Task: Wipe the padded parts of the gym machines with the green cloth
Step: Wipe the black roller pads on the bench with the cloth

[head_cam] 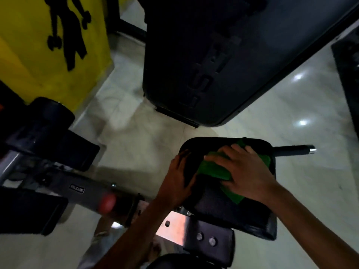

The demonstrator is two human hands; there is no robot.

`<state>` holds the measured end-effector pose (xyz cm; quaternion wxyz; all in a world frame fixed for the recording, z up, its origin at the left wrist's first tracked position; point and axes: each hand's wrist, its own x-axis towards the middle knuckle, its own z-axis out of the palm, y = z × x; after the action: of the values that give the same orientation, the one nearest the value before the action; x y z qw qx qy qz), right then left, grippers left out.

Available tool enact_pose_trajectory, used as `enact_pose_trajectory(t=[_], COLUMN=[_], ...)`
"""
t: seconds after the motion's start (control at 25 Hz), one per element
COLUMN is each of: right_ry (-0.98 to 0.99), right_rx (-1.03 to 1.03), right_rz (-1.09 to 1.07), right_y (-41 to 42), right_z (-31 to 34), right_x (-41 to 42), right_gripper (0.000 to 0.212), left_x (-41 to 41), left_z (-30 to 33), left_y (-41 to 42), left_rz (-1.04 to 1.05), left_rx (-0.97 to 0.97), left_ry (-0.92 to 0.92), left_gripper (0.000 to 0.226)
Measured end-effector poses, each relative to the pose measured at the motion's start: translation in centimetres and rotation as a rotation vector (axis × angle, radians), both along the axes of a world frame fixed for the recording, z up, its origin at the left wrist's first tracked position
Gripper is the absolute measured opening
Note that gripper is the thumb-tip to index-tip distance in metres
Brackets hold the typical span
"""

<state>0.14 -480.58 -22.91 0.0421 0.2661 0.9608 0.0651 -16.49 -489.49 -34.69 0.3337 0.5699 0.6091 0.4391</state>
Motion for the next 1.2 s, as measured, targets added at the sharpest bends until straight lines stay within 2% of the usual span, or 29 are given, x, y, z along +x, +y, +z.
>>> enact_pose_trajectory(t=[0.08,0.16,0.28,0.36,0.48,0.64,0.8,1.04,1.2], right_ry=[-0.012,-0.11,-0.221,-0.139,-0.039,-0.161,-0.148,-0.067,-0.134], right_rx=[-0.082,-0.139,-0.176,-0.208,-0.297,-0.505,-0.772,-1.1,-1.054], right_rz=[-0.05,-0.171,-0.221,-0.095,-0.031,-0.19,-0.25,-0.546,-0.514], right_y=[2.3,4.7,6.4,6.1,6.4,9.0,11.0,13.3,13.3], right_z=[0.3,0.3,-0.4,0.1,1.8,0.1,-3.7,2.2,2.4], right_x=[-1.4,-3.7,-5.0,-3.7,-1.1,-6.0,-10.7,-4.2,-4.1], right_gripper=[0.06,0.06,0.064,0.063,0.059,0.058,0.053,0.051,0.05], left_x=[1.6,3.2,4.7,5.9,7.9,8.6,8.8,8.8,8.7], left_z=[0.1,0.5,1.2,2.2,3.6,3.2,2.8,3.1,3.1], left_y=[-1.3,-2.3,-2.3,-2.0,-1.7,-1.1,-0.9,-0.9,-1.0], left_rz=[0.078,0.169,0.236,0.258,0.273,0.423,0.441,0.444,0.414], left_rx=[-0.048,-0.068,-0.151,-0.281,-0.412,-0.379,-0.345,-0.376,-0.4], left_ry=[0.001,0.031,0.169,0.216,0.122,0.216,0.281,0.298,0.297], left_gripper=[0.078,0.079,0.078,0.073,0.069,0.066,0.071,0.071,0.071])
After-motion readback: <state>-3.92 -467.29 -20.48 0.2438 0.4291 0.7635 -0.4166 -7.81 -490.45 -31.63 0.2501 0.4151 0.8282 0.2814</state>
